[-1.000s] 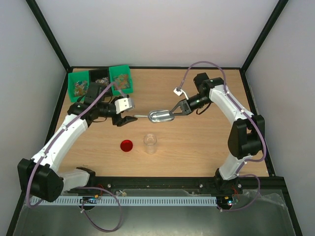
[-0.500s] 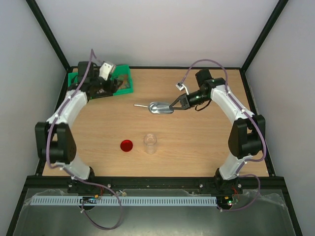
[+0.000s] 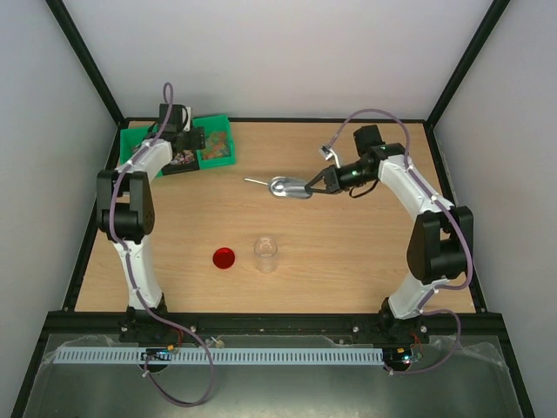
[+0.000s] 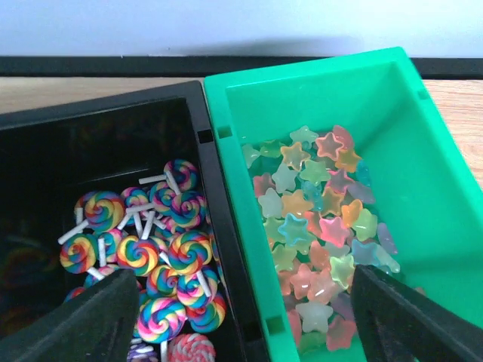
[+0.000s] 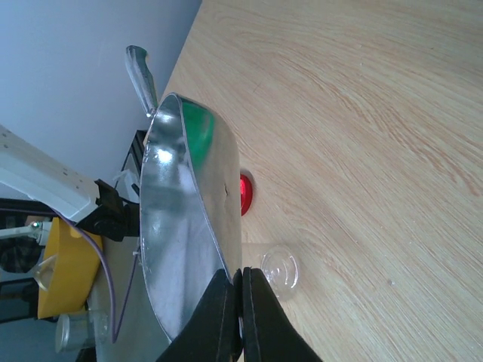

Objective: Pack the candies

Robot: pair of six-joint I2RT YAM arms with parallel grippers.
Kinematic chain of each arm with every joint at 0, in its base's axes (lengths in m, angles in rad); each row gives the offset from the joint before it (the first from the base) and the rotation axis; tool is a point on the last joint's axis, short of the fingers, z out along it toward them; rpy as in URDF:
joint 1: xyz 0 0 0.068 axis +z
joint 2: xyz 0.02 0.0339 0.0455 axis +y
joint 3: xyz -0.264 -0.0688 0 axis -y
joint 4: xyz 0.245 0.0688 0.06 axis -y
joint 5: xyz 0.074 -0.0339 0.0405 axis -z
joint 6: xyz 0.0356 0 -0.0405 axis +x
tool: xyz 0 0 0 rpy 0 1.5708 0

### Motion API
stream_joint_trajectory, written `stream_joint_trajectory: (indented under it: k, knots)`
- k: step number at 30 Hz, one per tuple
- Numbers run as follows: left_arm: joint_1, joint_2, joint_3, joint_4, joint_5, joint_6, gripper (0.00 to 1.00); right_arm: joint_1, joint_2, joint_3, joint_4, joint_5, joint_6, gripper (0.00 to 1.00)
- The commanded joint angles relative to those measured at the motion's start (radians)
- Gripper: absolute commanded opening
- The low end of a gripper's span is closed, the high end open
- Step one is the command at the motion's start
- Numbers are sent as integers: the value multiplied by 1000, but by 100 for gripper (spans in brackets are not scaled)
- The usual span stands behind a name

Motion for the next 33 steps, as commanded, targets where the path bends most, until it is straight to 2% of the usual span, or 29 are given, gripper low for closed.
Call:
stream_joint_trajectory:
  k: [1, 12, 19, 24, 33]
  knots:
    - [-3, 58, 71, -37, -9, -14, 76, -14, -43, -13, 5, -22, 20, 1]
    - [-54, 142, 114, -78, 39, 51, 54, -47, -61, -22, 25, -32, 40, 1]
    - [-107, 121, 66, -101, 92, 96, 30, -59, -76, -22, 20, -31, 45, 1]
    - [-179, 56, -26, -93, 105, 134, 25, -68, -92, -18, 13, -27, 43, 1]
    - [-344, -67, -165, -103, 196, 31, 23, -100, -104, -13, -32, -22, 15, 1]
